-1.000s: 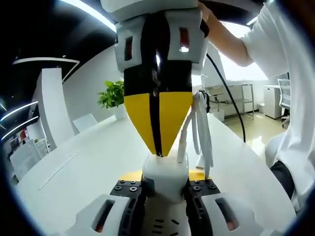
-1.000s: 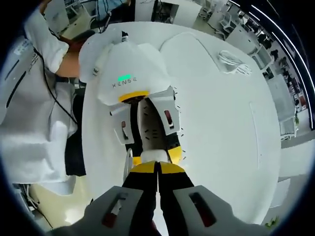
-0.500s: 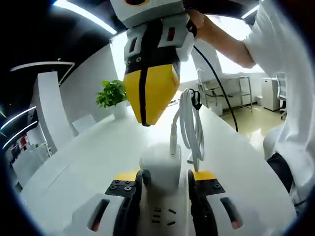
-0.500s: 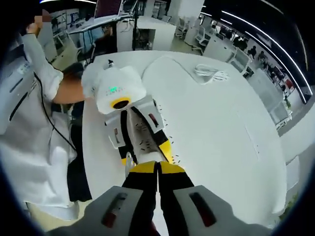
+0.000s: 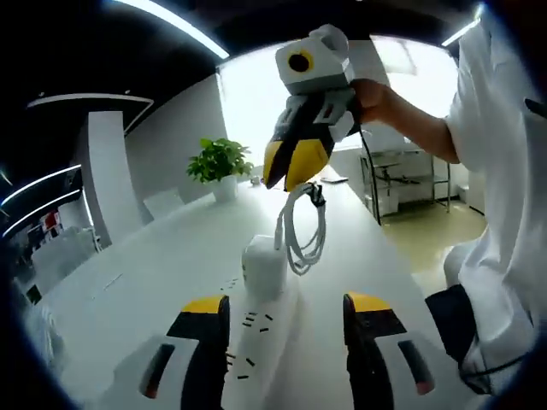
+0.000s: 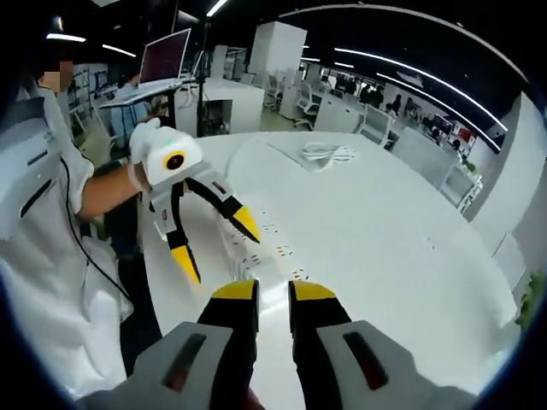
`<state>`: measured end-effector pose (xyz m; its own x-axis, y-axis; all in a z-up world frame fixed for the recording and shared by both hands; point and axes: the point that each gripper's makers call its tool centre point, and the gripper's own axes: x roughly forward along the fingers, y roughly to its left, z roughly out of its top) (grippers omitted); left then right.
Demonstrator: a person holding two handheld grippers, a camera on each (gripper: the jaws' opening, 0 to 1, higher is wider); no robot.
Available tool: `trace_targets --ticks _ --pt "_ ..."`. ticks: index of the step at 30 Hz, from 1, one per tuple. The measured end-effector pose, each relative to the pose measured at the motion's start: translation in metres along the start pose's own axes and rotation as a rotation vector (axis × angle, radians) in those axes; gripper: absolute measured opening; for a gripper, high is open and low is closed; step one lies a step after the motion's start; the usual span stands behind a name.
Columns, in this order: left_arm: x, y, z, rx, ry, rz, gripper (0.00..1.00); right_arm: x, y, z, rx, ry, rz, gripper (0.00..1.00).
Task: Straighten the power strip on the desk, plug the charger into it
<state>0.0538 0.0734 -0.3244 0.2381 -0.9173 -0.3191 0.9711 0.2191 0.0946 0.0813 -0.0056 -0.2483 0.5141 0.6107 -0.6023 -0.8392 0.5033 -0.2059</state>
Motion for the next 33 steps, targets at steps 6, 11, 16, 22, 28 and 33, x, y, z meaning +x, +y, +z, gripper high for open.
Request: trace_targets --ticks 6,11,16,22,28,33 --pt "-0.025 -0.026 -0.01 -0.094 0.028 0.049 0.64 -0.011 0.01 -0.02 0.057 -0.029 -0.042 0.26" --pt "-0.045 -0.049 -0.014 -0.185 0.015 0.073 0.72 -0.017 0.026 -0.037 0.077 -0.027 -0.061 0.3" --pt "-0.076 -0.053 -0.024 -0.255 0.054 0.17 0.76 -0.022 0.04 -0.055 0.112 -0.028 -0.091 0.34" --pt "-0.111 -0.054 -0.022 -0.3 0.041 0.272 0.84 -0.031 0.062 -0.072 0.142 -0.017 -0.115 0.39" --pt "-0.138 -0.05 -0.029 -0.302 0.092 0.367 0.88 -0.045 0.071 -0.077 0.167 -0.024 -0.149 0.43" --pt "-0.164 -0.05 -0.041 -0.317 0.148 0.441 0.89 -0.059 0.072 -0.087 0.195 -0.009 -0.204 0.48"
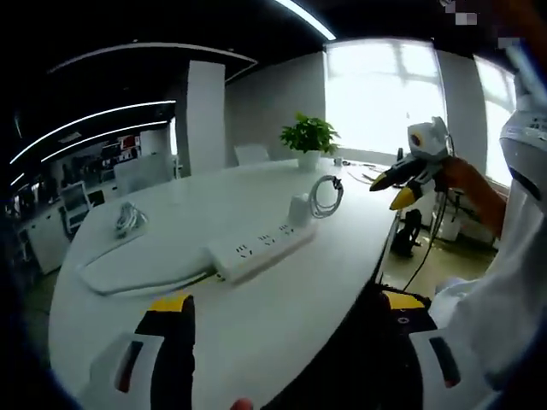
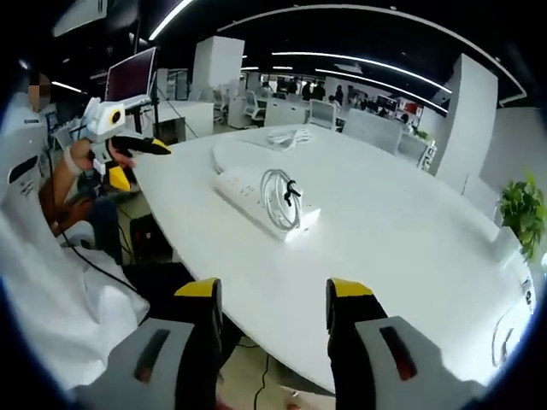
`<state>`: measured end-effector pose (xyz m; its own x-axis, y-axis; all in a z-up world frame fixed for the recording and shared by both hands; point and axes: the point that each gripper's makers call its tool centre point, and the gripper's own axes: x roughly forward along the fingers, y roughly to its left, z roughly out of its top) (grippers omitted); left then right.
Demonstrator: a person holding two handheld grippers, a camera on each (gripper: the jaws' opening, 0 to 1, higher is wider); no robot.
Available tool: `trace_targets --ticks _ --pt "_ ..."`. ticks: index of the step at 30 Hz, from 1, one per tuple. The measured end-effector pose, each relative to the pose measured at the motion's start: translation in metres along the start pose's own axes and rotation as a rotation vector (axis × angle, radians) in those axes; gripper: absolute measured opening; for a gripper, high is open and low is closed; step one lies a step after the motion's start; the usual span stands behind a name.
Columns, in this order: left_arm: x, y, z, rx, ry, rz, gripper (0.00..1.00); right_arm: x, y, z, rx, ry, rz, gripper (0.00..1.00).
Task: Straighten the power strip on the desk, plug the charger into it
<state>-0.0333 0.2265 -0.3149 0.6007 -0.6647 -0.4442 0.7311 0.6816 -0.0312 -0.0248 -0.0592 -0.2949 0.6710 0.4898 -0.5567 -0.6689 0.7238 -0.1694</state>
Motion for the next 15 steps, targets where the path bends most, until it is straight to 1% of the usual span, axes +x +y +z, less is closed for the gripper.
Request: trace_targets --ticks 2,5,7,10,13,15 --pt "-0.011 0.006 -0.008 -0.001 0.033 0.043 0.9 -0.008 -0.006 -0.004 -0.006 -0.001 -0.039 0.48" --pt "-0.023 0.01 -0.014 -0.01 0.052 0.079 0.92 -0.016 -0.008 -0.012 0.015 0.017 -0.062 0.5" --pt "-0.027 0.011 -0.017 -0.015 0.061 0.091 0.93 -0.02 -0.009 -0.018 0.027 0.027 -0.075 0.51" --pt "-0.029 0.013 -0.02 -0.017 0.067 0.111 0.95 -0.023 -0.011 -0.027 0.055 0.045 -0.096 0.56" --pt "-0.032 0.015 -0.02 -0.027 0.065 0.124 0.96 -0.028 -0.013 -0.031 0.077 0.049 -0.112 0.62" --pt "-0.035 0.015 -0.018 -0.031 0.063 0.133 0.96 -0.03 -0.014 -0.037 0.082 0.071 -0.121 0.65"
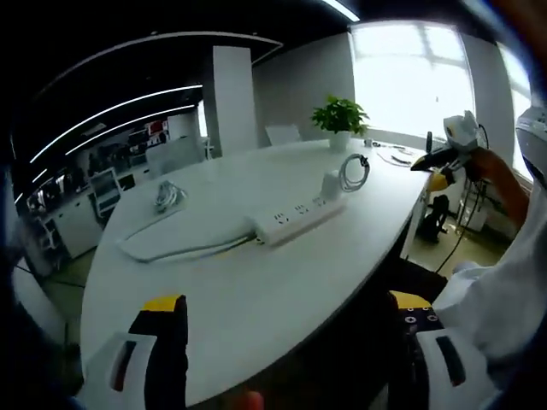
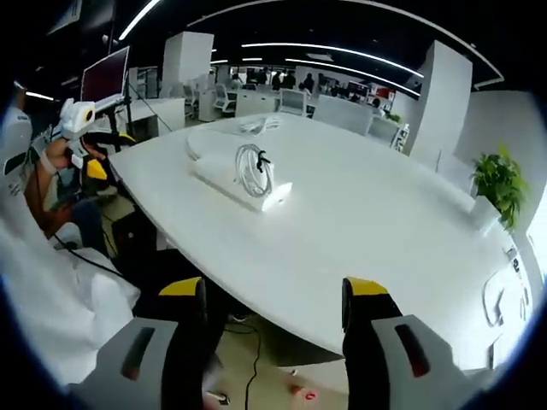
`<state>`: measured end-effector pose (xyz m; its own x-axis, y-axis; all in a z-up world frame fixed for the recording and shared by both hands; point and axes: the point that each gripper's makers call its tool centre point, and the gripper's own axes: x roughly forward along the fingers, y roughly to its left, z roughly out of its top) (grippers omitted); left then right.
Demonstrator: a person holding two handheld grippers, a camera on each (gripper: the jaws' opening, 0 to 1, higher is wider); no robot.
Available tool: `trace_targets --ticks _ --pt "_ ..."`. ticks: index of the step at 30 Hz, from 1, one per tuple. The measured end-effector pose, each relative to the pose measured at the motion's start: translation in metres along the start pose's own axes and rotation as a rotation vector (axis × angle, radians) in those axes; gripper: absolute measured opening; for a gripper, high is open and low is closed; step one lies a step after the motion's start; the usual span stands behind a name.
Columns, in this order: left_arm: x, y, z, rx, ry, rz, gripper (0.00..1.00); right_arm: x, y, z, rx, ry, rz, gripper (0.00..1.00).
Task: Straighten the power strip on the desk, plug the charger into it
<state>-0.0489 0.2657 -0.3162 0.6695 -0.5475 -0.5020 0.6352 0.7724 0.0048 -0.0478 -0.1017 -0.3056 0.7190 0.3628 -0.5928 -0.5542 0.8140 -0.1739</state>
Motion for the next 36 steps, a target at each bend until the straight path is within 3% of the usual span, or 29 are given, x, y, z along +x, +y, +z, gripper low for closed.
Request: trace_targets --ticks 13,36 --pt "0.001 0.0 0.004 0.008 0.024 0.019 0.96 0.004 -0.013 0.003 0.04 -0.031 -0.049 0.72" --pt "0.003 -0.007 0.008 0.014 0.027 0.01 0.96 0.01 -0.018 0.014 0.053 -0.104 -0.054 0.75"
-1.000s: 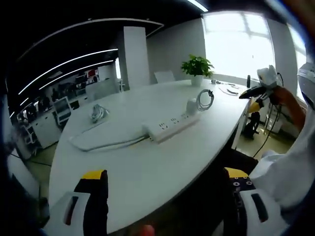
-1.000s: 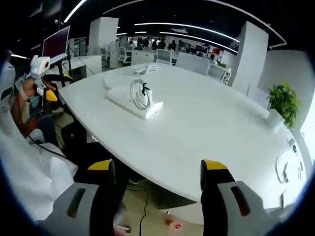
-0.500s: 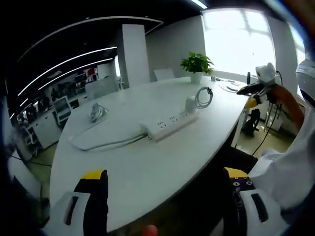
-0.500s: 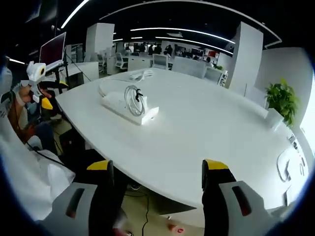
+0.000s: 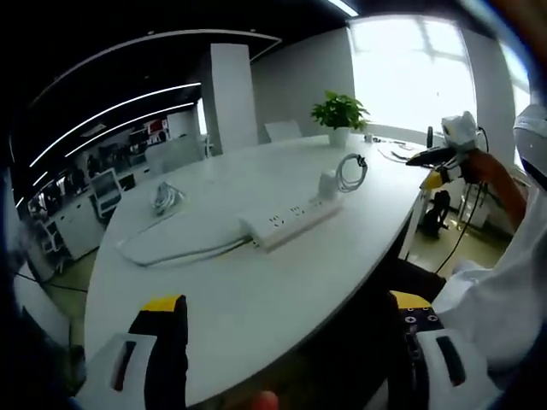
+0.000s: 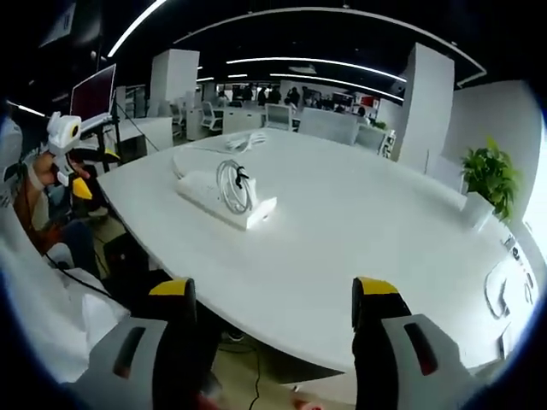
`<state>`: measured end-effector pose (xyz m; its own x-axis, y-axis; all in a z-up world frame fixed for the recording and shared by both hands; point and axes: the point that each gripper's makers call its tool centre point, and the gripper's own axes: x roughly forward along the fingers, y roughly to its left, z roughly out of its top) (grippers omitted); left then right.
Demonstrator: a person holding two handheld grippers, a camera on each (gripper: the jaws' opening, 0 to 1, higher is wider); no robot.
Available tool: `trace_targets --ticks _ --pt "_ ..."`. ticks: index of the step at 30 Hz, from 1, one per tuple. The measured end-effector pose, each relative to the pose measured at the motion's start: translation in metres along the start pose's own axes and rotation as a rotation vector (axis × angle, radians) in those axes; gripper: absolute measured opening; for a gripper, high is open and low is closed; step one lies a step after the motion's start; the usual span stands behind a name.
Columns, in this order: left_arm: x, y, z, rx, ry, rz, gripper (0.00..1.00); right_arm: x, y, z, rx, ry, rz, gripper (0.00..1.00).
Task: Straighten the power strip on the desk, plug the charger into it
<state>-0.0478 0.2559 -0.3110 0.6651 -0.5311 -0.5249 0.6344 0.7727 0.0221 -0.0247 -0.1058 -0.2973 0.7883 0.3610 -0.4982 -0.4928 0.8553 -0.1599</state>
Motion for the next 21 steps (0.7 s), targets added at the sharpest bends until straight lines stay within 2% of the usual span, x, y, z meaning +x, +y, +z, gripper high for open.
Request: trace_targets --ticks 4,7,10,13,21 --pt "0.0 -0.004 0.01 -0.021 -0.025 -0.014 0.96 0.002 -0.014 -0.009 -0.006 0.062 -0.039 0.77" --pt "-0.005 -0.01 0.015 0.019 -0.018 -0.008 0.96 0.011 -0.017 -0.007 -0.046 0.09 -0.046 0.77" --pt "-0.007 -0.01 0.014 0.027 -0.019 -0.008 0.96 0.024 -0.015 0.001 -0.015 0.044 -0.032 0.77" --pt "-0.007 -0.005 0.008 0.019 -0.005 0.011 0.96 0.031 -0.006 0.003 -0.029 0.053 -0.006 0.77" --pt "-0.014 0.004 -0.002 -0.014 0.001 0.04 0.96 0.035 -0.005 0.008 -0.037 0.045 0.0 0.76"
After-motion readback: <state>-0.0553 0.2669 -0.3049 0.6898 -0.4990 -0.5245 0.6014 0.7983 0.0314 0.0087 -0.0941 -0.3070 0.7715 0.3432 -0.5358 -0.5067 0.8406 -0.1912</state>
